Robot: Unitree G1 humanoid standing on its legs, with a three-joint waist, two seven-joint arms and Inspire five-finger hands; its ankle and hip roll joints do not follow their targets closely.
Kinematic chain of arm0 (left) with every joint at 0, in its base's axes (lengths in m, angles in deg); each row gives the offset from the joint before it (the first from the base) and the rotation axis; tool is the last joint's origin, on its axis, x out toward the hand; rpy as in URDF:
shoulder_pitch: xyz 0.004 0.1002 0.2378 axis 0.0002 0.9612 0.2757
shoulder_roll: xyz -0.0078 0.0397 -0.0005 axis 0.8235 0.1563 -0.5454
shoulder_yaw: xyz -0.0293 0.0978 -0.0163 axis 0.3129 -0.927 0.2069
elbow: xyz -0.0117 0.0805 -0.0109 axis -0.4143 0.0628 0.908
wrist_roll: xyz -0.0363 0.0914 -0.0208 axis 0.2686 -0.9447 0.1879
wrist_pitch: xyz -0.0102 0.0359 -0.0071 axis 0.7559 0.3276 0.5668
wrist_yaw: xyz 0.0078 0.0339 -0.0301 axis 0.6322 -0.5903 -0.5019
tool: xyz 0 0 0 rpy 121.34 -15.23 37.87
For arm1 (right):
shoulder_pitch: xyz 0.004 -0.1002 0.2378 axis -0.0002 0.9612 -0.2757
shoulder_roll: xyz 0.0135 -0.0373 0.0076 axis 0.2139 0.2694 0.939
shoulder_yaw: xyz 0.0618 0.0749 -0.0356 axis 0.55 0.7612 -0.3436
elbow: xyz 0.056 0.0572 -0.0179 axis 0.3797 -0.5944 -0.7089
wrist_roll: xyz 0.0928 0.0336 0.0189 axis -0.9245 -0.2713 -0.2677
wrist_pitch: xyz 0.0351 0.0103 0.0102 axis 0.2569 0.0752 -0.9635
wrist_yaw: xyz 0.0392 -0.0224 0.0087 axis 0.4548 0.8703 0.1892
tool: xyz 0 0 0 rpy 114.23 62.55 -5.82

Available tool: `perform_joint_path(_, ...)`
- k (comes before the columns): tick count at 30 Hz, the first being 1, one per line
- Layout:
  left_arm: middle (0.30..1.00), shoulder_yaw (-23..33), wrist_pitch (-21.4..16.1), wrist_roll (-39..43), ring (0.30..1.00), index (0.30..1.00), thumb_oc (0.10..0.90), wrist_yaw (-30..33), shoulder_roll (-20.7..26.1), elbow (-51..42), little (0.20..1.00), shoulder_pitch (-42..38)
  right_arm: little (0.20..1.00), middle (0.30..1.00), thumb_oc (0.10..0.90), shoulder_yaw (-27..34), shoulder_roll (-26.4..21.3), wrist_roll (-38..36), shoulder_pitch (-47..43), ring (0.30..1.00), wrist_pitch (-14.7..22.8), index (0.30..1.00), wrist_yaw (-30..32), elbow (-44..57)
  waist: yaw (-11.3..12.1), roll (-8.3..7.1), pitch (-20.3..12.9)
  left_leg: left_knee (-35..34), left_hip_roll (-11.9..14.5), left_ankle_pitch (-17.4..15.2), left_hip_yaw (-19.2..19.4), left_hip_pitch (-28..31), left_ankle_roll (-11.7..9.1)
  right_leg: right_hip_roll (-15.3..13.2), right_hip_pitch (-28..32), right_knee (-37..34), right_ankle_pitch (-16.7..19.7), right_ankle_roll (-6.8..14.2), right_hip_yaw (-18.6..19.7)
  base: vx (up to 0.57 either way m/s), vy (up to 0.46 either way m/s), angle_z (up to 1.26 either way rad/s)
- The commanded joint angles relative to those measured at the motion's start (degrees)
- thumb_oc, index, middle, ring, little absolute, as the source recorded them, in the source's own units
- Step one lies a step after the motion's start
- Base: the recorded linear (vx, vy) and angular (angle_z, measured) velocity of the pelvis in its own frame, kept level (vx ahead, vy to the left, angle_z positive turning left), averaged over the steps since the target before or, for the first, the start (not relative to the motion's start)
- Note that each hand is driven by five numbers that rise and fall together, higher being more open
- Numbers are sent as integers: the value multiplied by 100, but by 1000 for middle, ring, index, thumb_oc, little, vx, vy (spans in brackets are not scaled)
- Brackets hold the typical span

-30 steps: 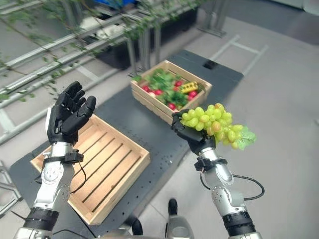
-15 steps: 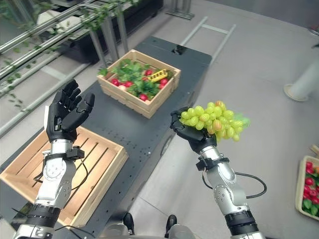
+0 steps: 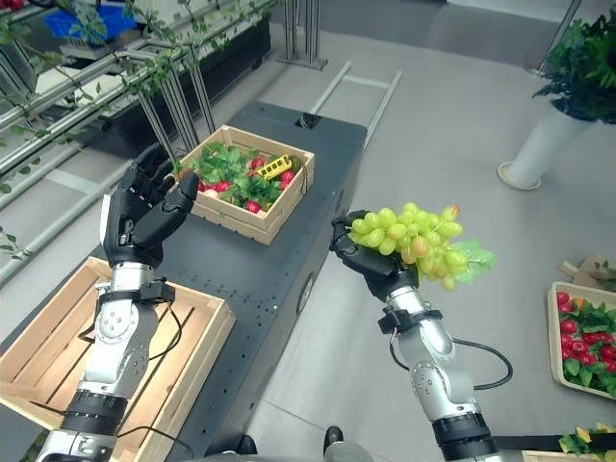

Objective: Pick up the fruits from the basket on one side to the basket on the other side

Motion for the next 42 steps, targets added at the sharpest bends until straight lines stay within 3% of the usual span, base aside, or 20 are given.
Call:
perform_joint_path(1, 900, 5, -417, -164, 900, 900, 800, 44, 187, 168, 900, -575, 300, 300, 400, 354, 49, 109, -410, 300, 717, 300, -170, 688, -127, -108, -565, 322, -447, -608, -185, -134, 237, 253, 120, 359, -558, -316, -102, -116, -112, -20)
perform_joint_path(2, 900, -15, -402, -198, 900, 900, 800, 56, 156, 146, 900, -499, 300, 300, 400, 348, 5, 139, -430, 300, 665, 300, -213, 672, -97, -177, -528, 844, -429, -782, -293, -345, 187, 261, 112, 361, -530, -391, 33, -42, -58, -27)
perform_joint_path(3, 900, -15, -402, -199, 900, 900, 800, 56, 156, 145, 900, -498, 300, 300, 400, 348, 5, 139, -430, 300, 664, 300, -213, 672, -95, -176, -531, 855, -426, -788, -292, -353, 187, 262, 109, 362, -530, -392, 34, -62, -89, -44)
perform_joint_path(4, 900, -18, -403, -234, 900, 900, 800, 200, 126, 117, 900, -355, 300, 300, 400, 306, -38, 85, -472, 300, 573, 300, -360, 631, 22, -250, -426, 1625, -461, -742, -837, -698, 107, 264, 113, 373, -454, -483, 295, -41, -37, -45)
perform_joint_path(6, 900, 97, -387, -318, 900, 900, 800, 398, 85, 38, 900, -57, 300, 300, 400, 155, -85, -95, -594, 300, 371, 300, -600, 641, 259, -270, -253, 2103, -734, -696, -1898, -959, 161, 288, 97, 462, -362, -502, 804, -48, 28, -98)
perform_joint_path(7, 900, 181, -375, -376, 900, 900, 800, 433, 81, -25, 900, 93, 300, 300, 400, 52, -91, -165, -671, 300, 312, 300, -652, 641, 374, -256, -211, 1936, -861, -680, -2394, -934, 235, 311, 48, 540, -349, -498, 1027, -42, 88, -177)
perform_joint_path(8, 900, 268, -318, -471, 900, 900, 800, 425, 107, -119, 900, 233, 300, 300, 400, -127, -59, -174, -827, 300, 296, 300, -639, 607, 515, -211, -174, 1329, -1002, -618, -3053, -799, 309, 385, 0, 627, -361, -494, 1271, -57, 113, -167)
perform_joint_path(9, 900, 288, -294, -596, 900, 900, 800, 362, 183, -144, 900, 326, 300, 300, 400, -332, 10, -134, -988, 300, 371, 300, -651, 492, 615, -135, -136, 883, -1082, -513, -3465, -727, 341, 475, -40, 722, -407, -500, 1426, -87, 200, -235)
perform_joint_path(11, 900, 82, 58, -669, 900, 900, 800, -18, 430, 7, 900, 137, 300, 300, 400, -567, -20, -171, -1127, 300, 576, 300, -289, 414, 551, -38, -129, 609, -977, -453, -3012, -564, 403, 476, -107, 776, -466, -400, 1516, -79, 219, -203)
perform_joint_path(13, 900, -88, 107, -667, 900, 900, 800, -36, 600, 145, 900, -40, 300, 300, 400, -589, -62, -187, -1140, 300, 618, 300, -238, 456, 534, -8, -155, 310, -1047, -329, -3223, -502, 420, 454, -134, 741, -422, -353, 1433, -38, 143, -125)
perform_joint_path(18, 900, -286, 117, -370, 900, 900, 800, 44, 661, 657, 900, -403, 300, 300, 400, -561, -56, -271, -1277, 300, 705, 300, -187, 155, 383, 73, -213, 137, -1024, -294, -3082, -392, 496, 432, -367, 1046, -474, -257, 1424, 5, 143, -47)
perform_joint_path(34, 900, -240, 60, -256, 900, 900, 800, -100, 369, 483, 900, -290, 300, 300, 400, -389, 74, -263, -765, 300, 634, 300, -242, 355, 235, 3, -226, 35, -964, -477, -2610, -129, 652, 357, -314, 1067, -542, -205, 1293, 25, 52, -5)
perform_joint_path(40, 900, -247, 53, -241, 900, 900, 800, 183, 241, 336, 900, -233, 300, 300, 400, -333, 137, -318, -369, 300, 404, 300, -420, 720, 72, -8, -235, 11, -971, -535, -2451, -140, 662, 275, -390, 757, -184, -17, 1504, 1, 79, -20)
perform_joint_path(41, 900, -261, 56, -303, 900, 900, 800, 295, 229, 304, 900, -211, 300, 300, 400, -335, 128, -340, -312, 300, 356, 300, -455, 834, 50, -12, -231, 11, -966, -544, -2378, -154, 651, 251, -431, 703, -82, 37, 1490, -51, 25, -24)
perform_joint_path(42, 900, -241, 106, -341, 900, 900, 800, 476, 261, 252, 900, -163, 300, 300, 400, -341, 129, -411, -311, 300, 277, 300, -581, 875, 97, -24, -214, 11, -942, -553, -2232, -157, 639, 160, -463, 723, -20, 93, 1206, -61, 21, -28)
